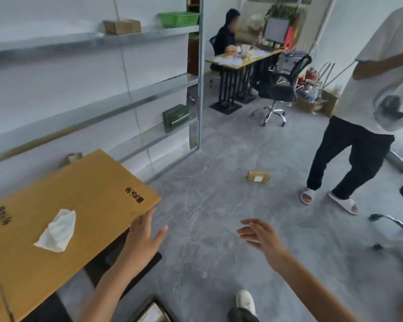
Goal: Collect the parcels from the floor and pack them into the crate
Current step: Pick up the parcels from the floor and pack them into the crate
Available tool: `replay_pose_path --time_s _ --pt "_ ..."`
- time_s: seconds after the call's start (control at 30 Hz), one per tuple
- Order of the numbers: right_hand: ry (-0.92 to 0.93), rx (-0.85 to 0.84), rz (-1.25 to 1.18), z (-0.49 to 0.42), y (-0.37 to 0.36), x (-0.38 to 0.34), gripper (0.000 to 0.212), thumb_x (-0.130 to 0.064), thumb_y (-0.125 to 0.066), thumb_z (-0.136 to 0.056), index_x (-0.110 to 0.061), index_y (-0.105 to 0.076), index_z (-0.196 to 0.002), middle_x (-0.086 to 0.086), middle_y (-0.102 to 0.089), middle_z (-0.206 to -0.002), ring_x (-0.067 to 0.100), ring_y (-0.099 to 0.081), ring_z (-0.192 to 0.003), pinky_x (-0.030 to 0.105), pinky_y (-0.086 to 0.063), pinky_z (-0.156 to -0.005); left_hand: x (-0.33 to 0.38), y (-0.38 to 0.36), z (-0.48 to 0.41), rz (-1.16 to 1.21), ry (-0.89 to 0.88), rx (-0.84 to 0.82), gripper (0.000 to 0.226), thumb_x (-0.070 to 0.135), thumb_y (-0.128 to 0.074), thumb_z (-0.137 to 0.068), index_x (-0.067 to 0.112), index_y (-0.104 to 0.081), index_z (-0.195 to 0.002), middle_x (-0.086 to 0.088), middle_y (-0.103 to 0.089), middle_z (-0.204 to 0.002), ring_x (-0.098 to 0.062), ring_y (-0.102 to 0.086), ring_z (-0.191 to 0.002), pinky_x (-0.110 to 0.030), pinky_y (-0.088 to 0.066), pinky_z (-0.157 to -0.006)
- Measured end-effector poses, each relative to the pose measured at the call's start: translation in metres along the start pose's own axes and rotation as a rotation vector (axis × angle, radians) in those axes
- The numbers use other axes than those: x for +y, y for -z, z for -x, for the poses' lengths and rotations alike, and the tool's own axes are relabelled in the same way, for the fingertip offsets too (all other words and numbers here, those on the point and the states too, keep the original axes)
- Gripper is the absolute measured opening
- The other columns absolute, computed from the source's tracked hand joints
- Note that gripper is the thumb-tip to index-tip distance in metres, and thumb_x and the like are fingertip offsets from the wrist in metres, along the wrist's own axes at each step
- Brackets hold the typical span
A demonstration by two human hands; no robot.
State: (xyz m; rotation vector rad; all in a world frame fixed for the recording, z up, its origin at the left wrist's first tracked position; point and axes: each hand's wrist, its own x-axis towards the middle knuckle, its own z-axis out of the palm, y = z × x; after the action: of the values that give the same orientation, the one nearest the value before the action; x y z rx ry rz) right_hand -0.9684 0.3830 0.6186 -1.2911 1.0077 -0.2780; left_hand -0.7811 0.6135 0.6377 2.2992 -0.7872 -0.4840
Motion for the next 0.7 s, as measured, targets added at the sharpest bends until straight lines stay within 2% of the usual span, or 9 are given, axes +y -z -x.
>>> replay_pose_path --time_s 0.07,0.23,0.33,0.43,0.57,0.7 --pt "-0.002 0.061 -0.021 -0.026 0.024 -0.010 0.025 -0.006 -0.037 -0.099 -0.007 -0.062 -0.101 0.011 -0.069 -0.087 0.024 -0.063 -0.081 0.030 -0.045 -0.075 0.027 -0.023 -0.033 0.015 -0.024 -0.031 0.062 0.043 -0.043 -0.094 0.027 -0.016 -0.147 0.005 -0.022 -0.151 -0.013 -0.013 -0.142 -0.038 -0.023 -0.114" --pt "0.018 0.129 -0.024 -0.107 0.092 -0.047 0.028 -0.007 -0.036 -0.100 -0.008 -0.064 -0.100 0.012 -0.070 -0.091 0.027 -0.064 -0.088 0.039 -0.045 -0.091 0.104 -0.094 -0.130 0.037 -0.068 -0.084 0.053 0.032 -0.048 -0.095 0.020 -0.029 -0.143 -0.003 -0.036 -0.143 -0.018 -0.027 -0.135 -0.032 -0.027 -0.108" --pt "0.035 0.160 -0.009 -0.156 0.133 -0.073 0.028 -0.007 -0.037 -0.099 -0.010 -0.064 -0.097 0.012 -0.070 -0.092 0.026 -0.063 -0.087 0.038 -0.045 -0.089 0.148 -0.129 -0.191 0.053 -0.087 -0.119 0.049 0.027 -0.051 -0.094 0.015 -0.036 -0.140 -0.006 -0.042 -0.139 -0.019 -0.032 -0.131 -0.025 -0.026 -0.105" --pt "0.060 0.182 0.020 -0.198 0.171 -0.099 0.029 -0.008 -0.038 -0.099 -0.015 -0.065 -0.093 0.009 -0.071 -0.090 0.025 -0.064 -0.089 0.037 -0.045 -0.088 0.185 -0.151 -0.243 0.063 -0.094 -0.112 0.046 0.023 -0.053 -0.093 0.012 -0.041 -0.136 -0.007 -0.045 -0.137 -0.020 -0.036 -0.130 -0.023 -0.026 -0.103" --pt "0.063 0.188 0.042 -0.250 0.200 -0.122 0.029 -0.008 -0.038 -0.099 -0.017 -0.065 -0.092 0.008 -0.071 -0.089 0.026 -0.064 -0.090 0.038 -0.045 -0.089 0.203 -0.162 -0.292 0.068 -0.099 -0.092 0.043 0.021 -0.054 -0.092 0.014 -0.044 -0.134 -0.005 -0.048 -0.133 -0.018 -0.040 -0.126 -0.016 -0.025 -0.097" --pt "0.022 0.197 0.027 -0.310 0.200 -0.141 0.028 -0.009 -0.038 -0.099 -0.016 -0.064 -0.093 0.008 -0.070 -0.090 0.026 -0.063 -0.091 0.041 -0.046 -0.093 0.194 -0.154 -0.346 0.037 -0.069 -0.043 0.041 0.018 -0.054 -0.092 0.012 -0.046 -0.132 -0.005 -0.050 -0.133 -0.020 -0.043 -0.125 -0.026 -0.028 -0.104"
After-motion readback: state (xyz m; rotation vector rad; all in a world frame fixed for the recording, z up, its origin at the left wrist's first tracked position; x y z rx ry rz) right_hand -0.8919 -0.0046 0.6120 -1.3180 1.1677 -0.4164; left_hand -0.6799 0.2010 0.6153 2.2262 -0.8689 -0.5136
